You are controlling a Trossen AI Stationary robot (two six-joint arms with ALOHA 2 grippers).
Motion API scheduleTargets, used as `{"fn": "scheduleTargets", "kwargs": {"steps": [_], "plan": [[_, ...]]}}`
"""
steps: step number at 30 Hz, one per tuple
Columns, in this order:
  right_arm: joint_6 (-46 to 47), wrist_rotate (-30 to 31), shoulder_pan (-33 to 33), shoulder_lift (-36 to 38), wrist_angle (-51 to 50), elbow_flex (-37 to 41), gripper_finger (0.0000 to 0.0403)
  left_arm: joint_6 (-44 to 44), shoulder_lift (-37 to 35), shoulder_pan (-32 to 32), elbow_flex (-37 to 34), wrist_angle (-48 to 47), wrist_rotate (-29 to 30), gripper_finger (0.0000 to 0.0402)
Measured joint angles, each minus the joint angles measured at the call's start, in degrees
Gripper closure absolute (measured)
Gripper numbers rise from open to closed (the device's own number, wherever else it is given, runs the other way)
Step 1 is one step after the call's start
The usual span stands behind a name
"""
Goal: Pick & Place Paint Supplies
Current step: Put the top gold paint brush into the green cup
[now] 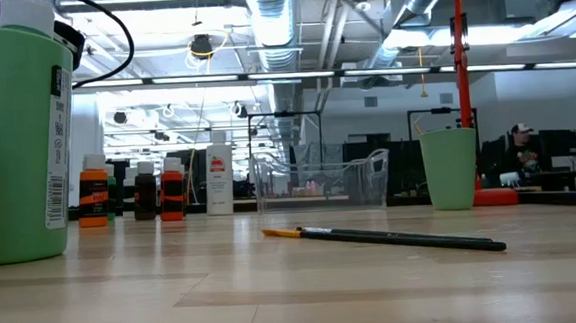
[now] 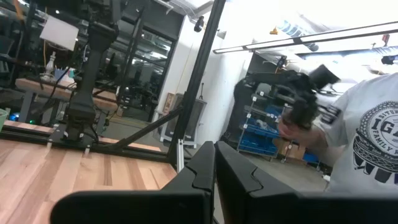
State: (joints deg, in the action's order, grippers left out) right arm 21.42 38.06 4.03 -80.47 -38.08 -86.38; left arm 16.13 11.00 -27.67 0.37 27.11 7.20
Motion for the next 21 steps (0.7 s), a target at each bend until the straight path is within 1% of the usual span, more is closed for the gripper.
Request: {"fn": "scheduleTargets", "kwargs": {"steps": [4,11,16,21], "plan": [[-0.65,4.85,0.02,9.39,2.96,8.86,0.0403,0.00,-0.01,0.01,0.00,-0.01,0.02,0.0400],[-4.97,10.31,0.04,25.76,17.78,28.53,0.0403,0.01,-0.01,0.01,-0.01,0.00,0.00,0.0400],[-9.69,11.52,-0.82,34.93,29.26,41.53,0.0403,0.01,0.00,0.01,0.00,0.00,0.01,0.0400],[-15.30,11.50,-2.98,41.70,40.69,52.62,0.0403,0.01,-0.01,0.01,0.01,-0.01,0.02,0.0400]]}}
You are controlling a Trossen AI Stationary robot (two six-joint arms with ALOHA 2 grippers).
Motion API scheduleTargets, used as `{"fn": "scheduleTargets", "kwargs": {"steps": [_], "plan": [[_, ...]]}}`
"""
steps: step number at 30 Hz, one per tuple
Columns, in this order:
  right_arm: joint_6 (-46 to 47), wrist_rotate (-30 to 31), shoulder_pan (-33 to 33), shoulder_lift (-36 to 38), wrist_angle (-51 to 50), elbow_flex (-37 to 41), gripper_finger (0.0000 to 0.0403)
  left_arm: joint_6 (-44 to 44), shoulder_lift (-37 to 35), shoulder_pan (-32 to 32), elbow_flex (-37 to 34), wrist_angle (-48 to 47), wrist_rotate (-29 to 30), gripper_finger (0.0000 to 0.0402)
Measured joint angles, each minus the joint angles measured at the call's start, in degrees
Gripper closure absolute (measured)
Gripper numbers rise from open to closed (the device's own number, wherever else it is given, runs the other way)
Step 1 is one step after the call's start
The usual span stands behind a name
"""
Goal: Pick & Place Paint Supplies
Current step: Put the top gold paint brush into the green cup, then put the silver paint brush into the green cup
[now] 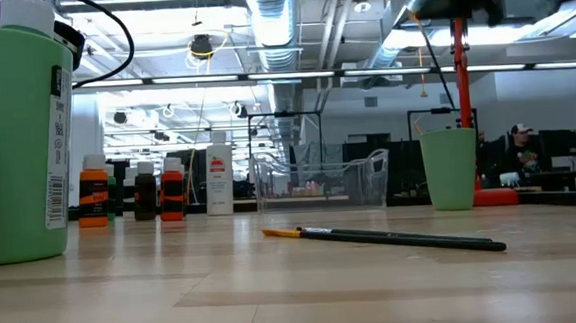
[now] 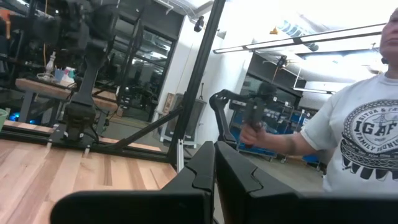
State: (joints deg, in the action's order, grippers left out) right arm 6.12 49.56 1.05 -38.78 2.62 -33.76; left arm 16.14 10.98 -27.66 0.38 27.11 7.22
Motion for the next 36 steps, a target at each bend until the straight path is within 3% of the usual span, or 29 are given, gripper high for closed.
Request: {"fn": "scheduleTargets", "kwargs": {"steps": [11,26,36], "plan": [[-3.17,-4.54,-7.24,6.60,17.05,16.55,0.0403,0.00,0.00,-0.01,-0.01,-0.01,-0.01,0.0400],[1.77,-9.21,-12.51,7.32,21.24,24.72,0.0399,0.00,0.01,-0.01,-0.01,0.00,0.00,0.0400],[0.83,-9.16,-12.49,7.32,20.97,24.67,0.0304,0.00,0.00,0.00,-0.01,0.01,-0.02,0.0400]]}}
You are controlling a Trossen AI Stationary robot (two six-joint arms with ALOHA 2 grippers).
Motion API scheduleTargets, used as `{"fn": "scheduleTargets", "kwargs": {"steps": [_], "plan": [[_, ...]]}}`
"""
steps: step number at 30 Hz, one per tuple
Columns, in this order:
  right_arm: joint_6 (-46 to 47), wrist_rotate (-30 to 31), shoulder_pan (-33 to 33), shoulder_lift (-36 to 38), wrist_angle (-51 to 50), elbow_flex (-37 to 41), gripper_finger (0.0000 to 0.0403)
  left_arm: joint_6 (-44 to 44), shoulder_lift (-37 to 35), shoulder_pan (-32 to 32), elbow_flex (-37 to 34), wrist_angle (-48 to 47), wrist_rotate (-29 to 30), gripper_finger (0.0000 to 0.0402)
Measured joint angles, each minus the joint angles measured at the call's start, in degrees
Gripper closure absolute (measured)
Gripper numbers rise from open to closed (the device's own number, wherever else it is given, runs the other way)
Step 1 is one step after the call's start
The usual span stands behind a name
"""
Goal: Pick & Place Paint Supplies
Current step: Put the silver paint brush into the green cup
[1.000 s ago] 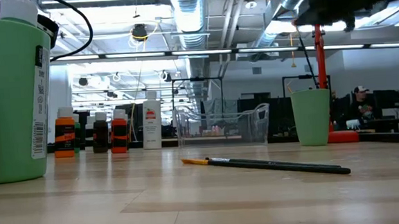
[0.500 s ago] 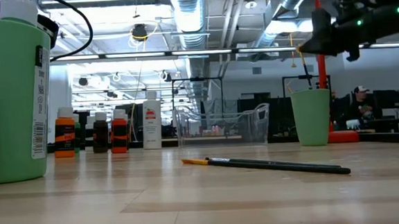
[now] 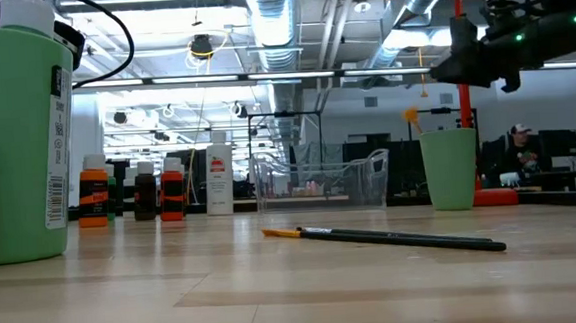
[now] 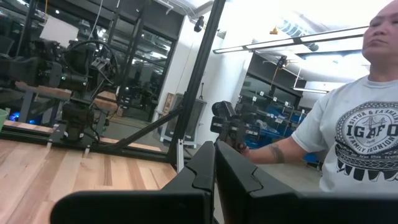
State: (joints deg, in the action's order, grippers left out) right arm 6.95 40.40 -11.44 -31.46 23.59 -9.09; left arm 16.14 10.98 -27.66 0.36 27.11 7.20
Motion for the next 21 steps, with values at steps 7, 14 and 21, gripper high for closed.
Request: {"fn": "scheduleTargets", "kwargs": {"steps": [7,14,21], "plan": [[-2.26,-0.04,3.97,-0.42,-11.71,-9.82,0.0232,0.00,0.01,-0.01,0.02,-0.01,0.00,0.0400],[7.62,0.04,10.61,-13.33,-37.68,-28.13,0.0204,0.00,0.01,-0.01,0.01,-0.02,0.00,0.0400],[20.24,-0.44,18.30,-32.69,-52.64,-41.84,0.0203,-0.01,0.00,-0.02,0.01,-0.01,0.00,0.0400]]}}
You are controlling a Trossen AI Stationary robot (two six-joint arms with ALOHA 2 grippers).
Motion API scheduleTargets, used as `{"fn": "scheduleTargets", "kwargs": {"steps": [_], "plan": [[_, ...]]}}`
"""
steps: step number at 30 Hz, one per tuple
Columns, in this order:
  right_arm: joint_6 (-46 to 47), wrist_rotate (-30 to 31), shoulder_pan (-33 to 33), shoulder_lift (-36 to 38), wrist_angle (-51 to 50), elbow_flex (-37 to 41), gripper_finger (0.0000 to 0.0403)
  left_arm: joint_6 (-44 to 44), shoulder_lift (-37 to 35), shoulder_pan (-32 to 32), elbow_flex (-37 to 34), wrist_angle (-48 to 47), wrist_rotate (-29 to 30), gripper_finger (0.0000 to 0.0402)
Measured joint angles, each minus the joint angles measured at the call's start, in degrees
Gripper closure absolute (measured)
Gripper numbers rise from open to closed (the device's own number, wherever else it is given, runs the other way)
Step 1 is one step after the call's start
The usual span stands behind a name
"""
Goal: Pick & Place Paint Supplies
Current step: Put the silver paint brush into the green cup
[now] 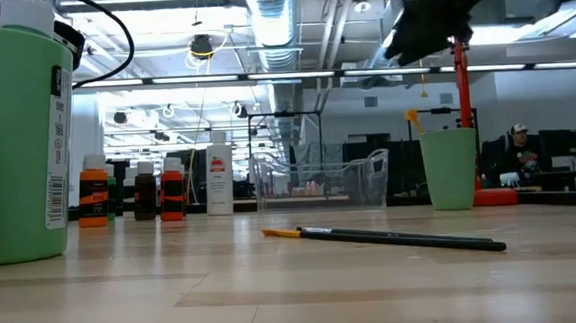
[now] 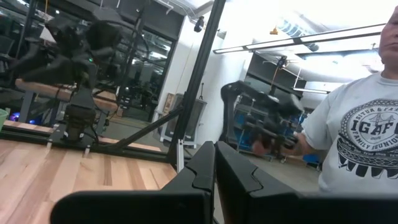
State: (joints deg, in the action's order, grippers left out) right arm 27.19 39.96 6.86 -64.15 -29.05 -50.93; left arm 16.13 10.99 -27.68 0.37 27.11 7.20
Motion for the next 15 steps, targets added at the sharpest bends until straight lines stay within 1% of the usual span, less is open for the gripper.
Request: {"fn": "scheduleTargets", "kwargs": {"steps": [4,7,11,15], "plan": [[6.74,-4.18,2.94,-11.23,-4.65,-7.69,0.0203,0.00,0.02,0.01,0.00,0.00,0.00,0.0400],[10.26,-8.18,4.44,-18.90,-6.23,-13.11,0.0203,0.01,0.02,0.02,-0.01,0.01,0.02,0.0400],[12.89,-13.19,5.87,-28.03,-6.95,-18.68,0.0203,0.01,0.00,0.02,-0.01,0.01,0.00,0.0400],[13.41,-20.66,5.92,-35.56,-7.23,-23.68,0.0203,0.01,0.00,0.02,-0.01,0.01,0.00,0.0400]]}}
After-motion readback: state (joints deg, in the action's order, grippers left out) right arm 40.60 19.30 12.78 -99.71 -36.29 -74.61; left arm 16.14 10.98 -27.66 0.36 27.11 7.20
